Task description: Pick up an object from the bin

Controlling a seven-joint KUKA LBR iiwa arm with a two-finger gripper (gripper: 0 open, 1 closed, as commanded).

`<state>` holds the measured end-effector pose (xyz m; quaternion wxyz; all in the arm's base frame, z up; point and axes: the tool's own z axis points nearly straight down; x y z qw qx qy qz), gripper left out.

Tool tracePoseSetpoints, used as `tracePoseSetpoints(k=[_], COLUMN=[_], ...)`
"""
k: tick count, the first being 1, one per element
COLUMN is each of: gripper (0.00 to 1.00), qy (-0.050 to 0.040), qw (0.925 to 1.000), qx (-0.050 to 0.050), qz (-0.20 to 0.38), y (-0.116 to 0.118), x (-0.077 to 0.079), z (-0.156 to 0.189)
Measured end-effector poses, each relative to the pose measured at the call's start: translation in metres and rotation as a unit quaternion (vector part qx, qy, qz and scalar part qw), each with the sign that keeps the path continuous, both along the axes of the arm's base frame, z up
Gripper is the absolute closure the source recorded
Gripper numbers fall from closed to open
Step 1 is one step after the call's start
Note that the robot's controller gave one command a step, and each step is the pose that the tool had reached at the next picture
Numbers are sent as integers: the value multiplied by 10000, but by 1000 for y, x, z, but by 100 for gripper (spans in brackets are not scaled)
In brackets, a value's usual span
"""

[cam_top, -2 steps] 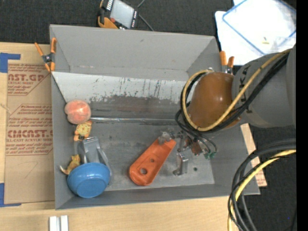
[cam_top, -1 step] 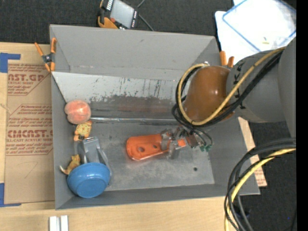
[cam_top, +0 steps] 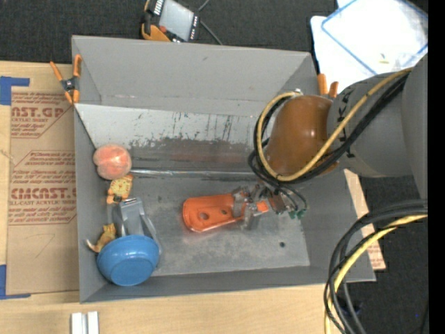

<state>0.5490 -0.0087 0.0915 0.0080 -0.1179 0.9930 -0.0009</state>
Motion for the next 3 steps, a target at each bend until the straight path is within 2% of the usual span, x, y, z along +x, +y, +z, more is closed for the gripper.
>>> tracePoseSetpoints(k=[1,2,3], gripper=[100,100,100], qy=[-9,-13,7], qw=[9967,10000,9956], qx=[-14,7,8], qz=[811,-34,933], y=[29,1,25], x=[19,-2,22], z=[6,103,119])
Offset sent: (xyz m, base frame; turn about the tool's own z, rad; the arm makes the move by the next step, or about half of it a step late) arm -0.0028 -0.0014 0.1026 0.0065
